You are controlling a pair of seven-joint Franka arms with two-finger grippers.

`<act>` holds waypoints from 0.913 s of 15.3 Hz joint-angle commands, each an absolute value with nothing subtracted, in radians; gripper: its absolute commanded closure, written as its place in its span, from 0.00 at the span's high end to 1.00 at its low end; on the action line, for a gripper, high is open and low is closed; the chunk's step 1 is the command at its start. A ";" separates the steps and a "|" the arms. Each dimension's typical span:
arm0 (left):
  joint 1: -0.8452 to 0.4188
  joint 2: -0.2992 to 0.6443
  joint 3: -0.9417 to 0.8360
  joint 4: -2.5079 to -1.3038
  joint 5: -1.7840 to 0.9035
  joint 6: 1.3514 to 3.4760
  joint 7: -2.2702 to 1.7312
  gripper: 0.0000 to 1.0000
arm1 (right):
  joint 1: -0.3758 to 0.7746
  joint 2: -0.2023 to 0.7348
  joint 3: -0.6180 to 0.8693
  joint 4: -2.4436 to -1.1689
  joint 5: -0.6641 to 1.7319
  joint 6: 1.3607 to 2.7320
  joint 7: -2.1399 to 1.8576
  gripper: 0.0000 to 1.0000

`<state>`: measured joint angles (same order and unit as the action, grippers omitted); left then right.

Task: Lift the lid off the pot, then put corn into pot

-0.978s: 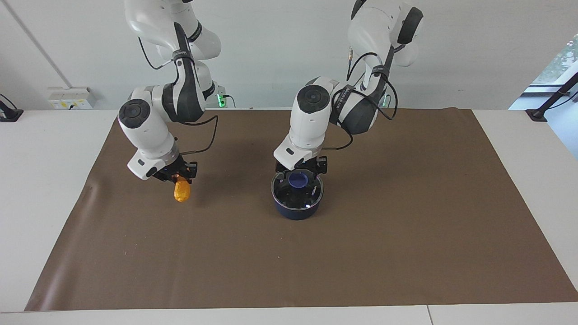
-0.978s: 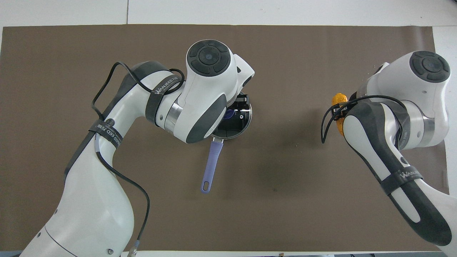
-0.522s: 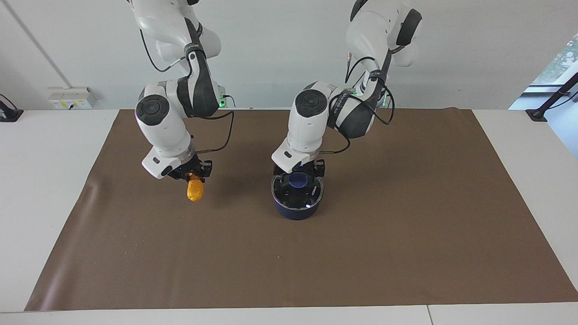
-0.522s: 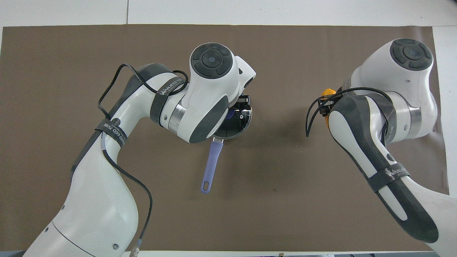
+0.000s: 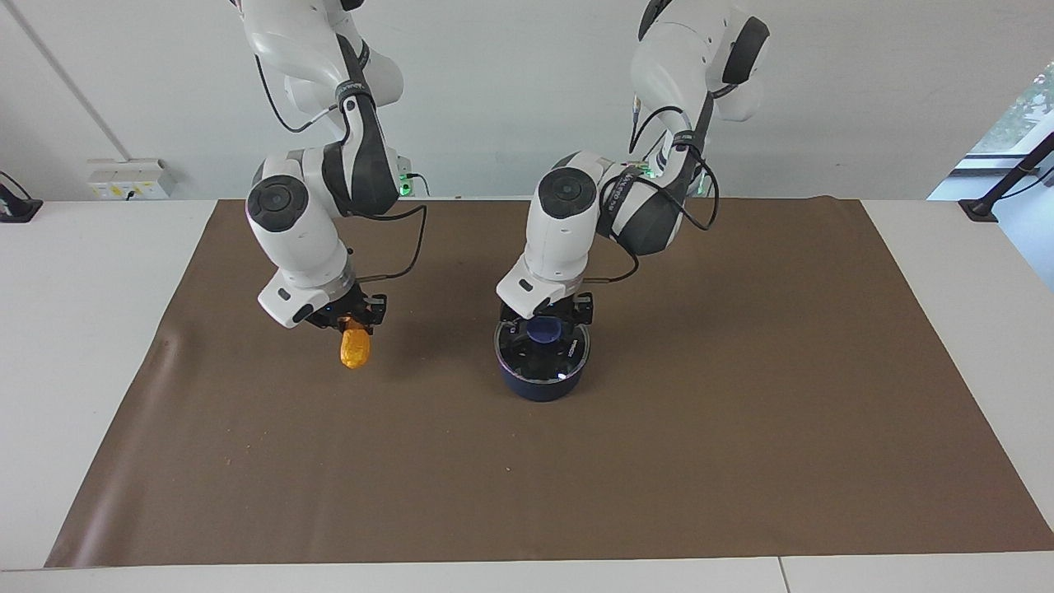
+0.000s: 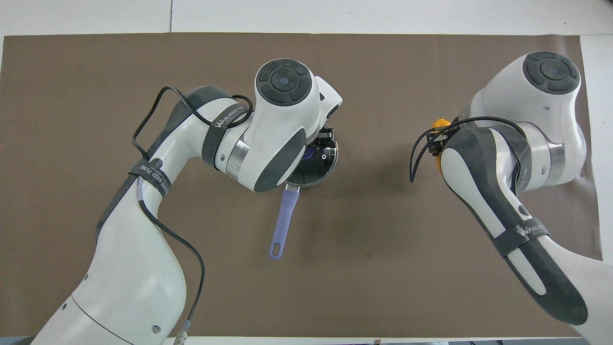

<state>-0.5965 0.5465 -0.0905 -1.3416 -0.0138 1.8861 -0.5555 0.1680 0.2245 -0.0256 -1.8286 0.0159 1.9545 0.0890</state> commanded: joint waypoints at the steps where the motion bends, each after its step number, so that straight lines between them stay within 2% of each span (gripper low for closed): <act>1: -0.606 0.545 -0.081 -1.359 0.009 1.905 -0.555 0.96 | 0.166 0.239 -0.023 -1.801 0.026 1.930 0.104 0.00; 4: -0.607 0.545 -0.081 -1.359 0.005 1.907 -0.560 0.92 | 0.166 0.239 -0.023 -1.801 0.026 1.930 0.104 0.00; 6: -0.606 0.545 -0.081 -1.359 0.005 1.907 -0.560 0.85 | 0.166 0.239 -0.023 -1.801 0.026 1.930 0.104 0.00; 9: -0.604 0.543 -0.081 -1.359 0.003 1.908 -0.560 0.84 | 0.166 0.239 -0.023 -1.801 0.026 1.930 0.104 0.00; 14: -0.603 0.545 -0.081 -1.358 0.002 1.907 -0.560 0.66 | 0.170 0.239 -0.023 -1.801 0.028 1.930 0.106 0.00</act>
